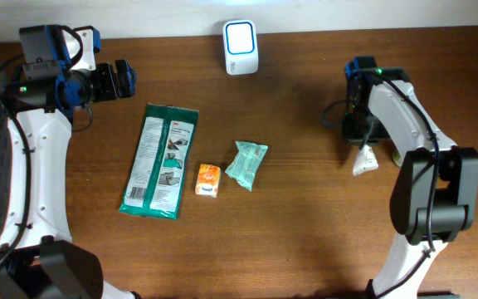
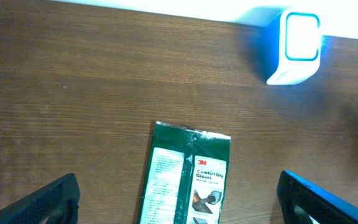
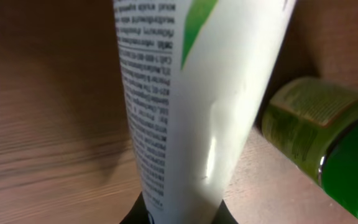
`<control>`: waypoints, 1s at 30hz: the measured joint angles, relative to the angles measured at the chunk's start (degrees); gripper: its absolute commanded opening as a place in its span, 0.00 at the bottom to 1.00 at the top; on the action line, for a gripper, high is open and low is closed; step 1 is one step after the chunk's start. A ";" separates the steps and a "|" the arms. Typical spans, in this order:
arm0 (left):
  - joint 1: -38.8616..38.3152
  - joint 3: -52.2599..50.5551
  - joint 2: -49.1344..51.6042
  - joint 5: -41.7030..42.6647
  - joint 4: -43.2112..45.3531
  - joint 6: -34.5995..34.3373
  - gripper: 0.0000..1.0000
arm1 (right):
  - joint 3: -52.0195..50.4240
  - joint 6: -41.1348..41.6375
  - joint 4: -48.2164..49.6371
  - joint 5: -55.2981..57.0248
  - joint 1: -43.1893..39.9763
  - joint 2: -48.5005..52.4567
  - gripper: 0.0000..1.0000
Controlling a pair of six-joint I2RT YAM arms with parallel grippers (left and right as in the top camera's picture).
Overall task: Scan the item barcode
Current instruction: 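Carry the tube right and lay it beside the green bottle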
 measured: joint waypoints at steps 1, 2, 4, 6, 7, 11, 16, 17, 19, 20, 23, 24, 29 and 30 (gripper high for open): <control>0.00 0.00 0.00 0.00 0.02 0.00 0.99 | -1.27 0.15 1.77 -0.04 -0.59 -0.13 0.04; 0.00 0.00 0.00 0.00 -0.04 0.00 0.99 | -2.73 0.44 3.85 -0.17 -1.49 -0.11 0.04; 0.00 0.02 0.00 0.00 0.00 0.00 0.99 | -5.81 1.75 6.21 -0.44 -3.61 -0.11 0.04; 0.00 0.02 0.00 0.00 0.02 0.00 0.99 | -7.56 3.50 7.08 -0.46 -5.49 -0.11 0.04; 0.00 0.02 0.00 0.00 0.02 0.00 0.99 | -7.87 4.55 7.08 -0.50 -6.51 -0.17 0.04; 0.00 0.04 0.00 0.00 0.00 0.00 0.99 | -7.93 7.39 7.34 -1.70 -9.90 -0.33 0.25; 0.00 0.04 0.00 0.00 0.00 0.00 0.99 | -8.26 8.63 7.96 -3.67 -11.91 -0.33 0.38; 0.00 0.04 0.00 0.00 0.00 0.00 0.99 | -8.26 8.61 7.93 -4.02 -12.00 -0.33 0.39; 0.00 0.04 0.00 0.02 0.00 0.00 0.99 | -8.22 8.76 7.63 -4.72 -12.02 -0.33 0.39; 0.00 0.04 0.00 0.00 0.00 0.00 0.99 | -8.09 8.46 6.99 -5.44 -12.02 -0.33 0.39; 0.00 0.04 0.00 0.02 0.00 0.00 0.99 | -5.16 6.80 2.54 -9.97 -12.02 -0.33 0.39; 0.00 0.04 0.00 0.00 0.02 0.00 0.99 | -4.85 6.34 2.34 -10.29 -12.02 -0.33 0.40; 0.00 0.04 0.00 0.02 0.02 0.00 0.99 | 9.05 4.15 -9.07 -16.94 -11.50 -0.66 0.48; 0.00 0.04 0.00 0.02 0.00 0.00 0.99 | 10.67 4.02 -10.38 -17.42 -11.21 -0.70 0.48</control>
